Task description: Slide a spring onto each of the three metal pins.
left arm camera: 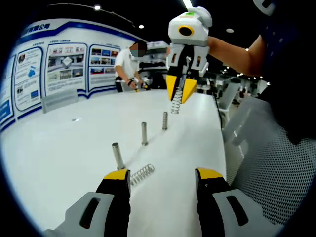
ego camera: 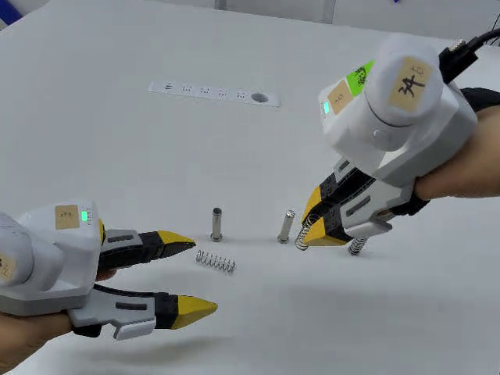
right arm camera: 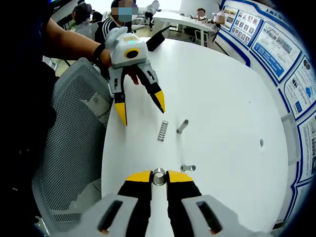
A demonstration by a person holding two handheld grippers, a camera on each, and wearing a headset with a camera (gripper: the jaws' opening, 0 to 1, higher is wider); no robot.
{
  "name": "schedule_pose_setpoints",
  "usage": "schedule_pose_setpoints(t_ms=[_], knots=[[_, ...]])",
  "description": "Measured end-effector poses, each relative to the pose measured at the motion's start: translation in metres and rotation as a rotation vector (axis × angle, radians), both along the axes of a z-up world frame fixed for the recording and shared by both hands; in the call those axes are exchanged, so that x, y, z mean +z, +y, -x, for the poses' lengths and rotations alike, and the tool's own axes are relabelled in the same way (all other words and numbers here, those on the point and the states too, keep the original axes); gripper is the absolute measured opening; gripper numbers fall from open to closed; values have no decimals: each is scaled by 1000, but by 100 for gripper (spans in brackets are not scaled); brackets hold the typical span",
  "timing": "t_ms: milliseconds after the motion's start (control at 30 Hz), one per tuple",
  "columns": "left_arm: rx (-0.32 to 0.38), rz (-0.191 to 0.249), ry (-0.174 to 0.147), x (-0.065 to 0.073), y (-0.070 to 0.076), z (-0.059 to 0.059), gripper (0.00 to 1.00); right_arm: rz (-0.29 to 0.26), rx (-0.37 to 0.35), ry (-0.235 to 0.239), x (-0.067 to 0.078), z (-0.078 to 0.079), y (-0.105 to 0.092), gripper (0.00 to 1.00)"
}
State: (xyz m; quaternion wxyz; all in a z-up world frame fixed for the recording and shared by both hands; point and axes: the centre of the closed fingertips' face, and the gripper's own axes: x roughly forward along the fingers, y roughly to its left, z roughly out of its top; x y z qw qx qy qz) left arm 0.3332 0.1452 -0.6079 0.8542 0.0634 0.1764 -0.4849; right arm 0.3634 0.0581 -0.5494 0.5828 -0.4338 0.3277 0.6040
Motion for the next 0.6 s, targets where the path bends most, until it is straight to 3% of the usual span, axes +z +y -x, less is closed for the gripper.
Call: schedule_pose_setpoints(t_ms=[233, 600], knots=[[29, 4, -2, 2, 6, -4, 58, 12, -7, -24, 7, -17, -2, 12], [36, 8, 2, 1, 8, -4, 60, 25, -19, -25, 2, -42, 5, 12]])
